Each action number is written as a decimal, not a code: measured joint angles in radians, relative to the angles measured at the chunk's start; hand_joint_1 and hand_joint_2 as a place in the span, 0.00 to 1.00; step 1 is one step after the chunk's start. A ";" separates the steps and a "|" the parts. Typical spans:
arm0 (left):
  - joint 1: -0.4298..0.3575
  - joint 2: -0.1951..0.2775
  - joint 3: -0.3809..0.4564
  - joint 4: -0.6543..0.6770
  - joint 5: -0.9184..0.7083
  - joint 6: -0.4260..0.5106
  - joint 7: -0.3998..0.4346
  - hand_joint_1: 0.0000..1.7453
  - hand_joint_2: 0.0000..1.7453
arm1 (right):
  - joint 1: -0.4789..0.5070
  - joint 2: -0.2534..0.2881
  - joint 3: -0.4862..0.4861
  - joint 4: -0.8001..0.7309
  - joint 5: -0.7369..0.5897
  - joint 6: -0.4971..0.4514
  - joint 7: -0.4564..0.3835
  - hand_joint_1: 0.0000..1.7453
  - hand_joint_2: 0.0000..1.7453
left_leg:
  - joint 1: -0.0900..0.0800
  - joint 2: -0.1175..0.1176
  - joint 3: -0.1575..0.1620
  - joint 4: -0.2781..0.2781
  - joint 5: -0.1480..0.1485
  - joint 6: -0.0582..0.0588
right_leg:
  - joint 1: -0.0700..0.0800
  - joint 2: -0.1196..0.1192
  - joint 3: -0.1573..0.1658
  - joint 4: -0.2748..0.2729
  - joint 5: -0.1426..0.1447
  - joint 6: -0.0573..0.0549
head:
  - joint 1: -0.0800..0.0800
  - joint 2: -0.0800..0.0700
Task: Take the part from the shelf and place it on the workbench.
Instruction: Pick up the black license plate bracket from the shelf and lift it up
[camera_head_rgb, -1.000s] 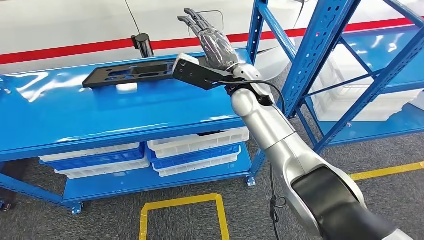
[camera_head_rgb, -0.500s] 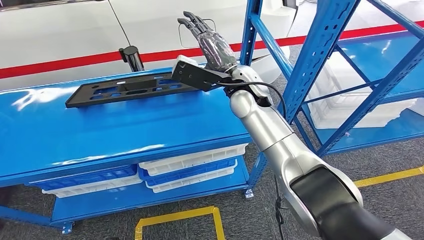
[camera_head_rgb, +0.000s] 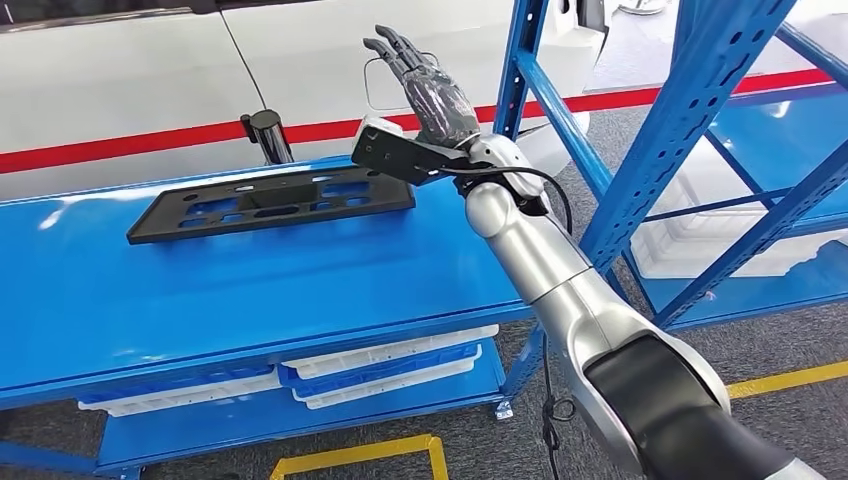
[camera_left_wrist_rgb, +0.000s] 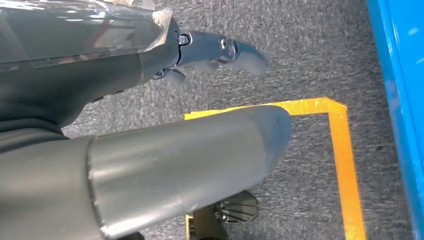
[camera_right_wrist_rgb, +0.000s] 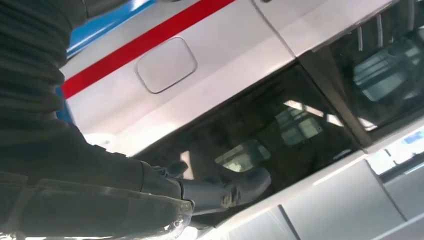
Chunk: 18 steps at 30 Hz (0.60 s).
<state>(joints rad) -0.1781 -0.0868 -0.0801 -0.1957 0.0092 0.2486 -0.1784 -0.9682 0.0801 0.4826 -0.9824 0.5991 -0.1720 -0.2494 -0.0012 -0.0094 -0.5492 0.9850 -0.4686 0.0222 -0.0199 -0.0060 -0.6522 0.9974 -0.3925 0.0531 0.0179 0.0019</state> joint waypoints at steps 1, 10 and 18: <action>-0.001 0.000 0.000 0.000 0.000 0.000 0.001 0.00 0.00 | 0.000 -0.001 0.000 0.000 0.000 -0.001 0.000 0.00 1.00 | 0.000 0.001 0.000 0.003 -0.006 0.002 | 0.001 0.001 0.003 0.001 0.000 -0.016 | -0.002 0.000; -0.011 0.001 0.000 0.000 0.000 0.000 0.003 0.00 0.00 | -0.001 0.000 0.000 -0.001 0.001 -0.002 -0.001 0.00 1.00 | 0.002 0.010 0.013 -0.008 -0.016 0.027 | 0.006 0.018 0.007 0.001 0.000 -0.035 | -0.004 0.000; -0.011 0.000 0.000 0.000 0.000 0.007 0.010 0.00 0.00 | -0.001 0.000 0.000 -0.001 0.001 -0.002 -0.003 0.00 1.00 | 0.005 0.011 0.015 -0.011 -0.016 -0.012 | 0.010 0.017 0.012 0.001 0.000 -0.038 | -0.004 0.000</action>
<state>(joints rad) -0.1890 -0.0867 -0.0801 -0.1957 0.0087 0.2560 -0.1682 -0.9694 0.0804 0.4826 -0.9833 0.6001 -0.1743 -0.2527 0.0043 0.0015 -0.5339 0.9742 -0.4848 0.0101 -0.0097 0.0109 -0.6406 0.9987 -0.3929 0.0148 0.0141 0.0019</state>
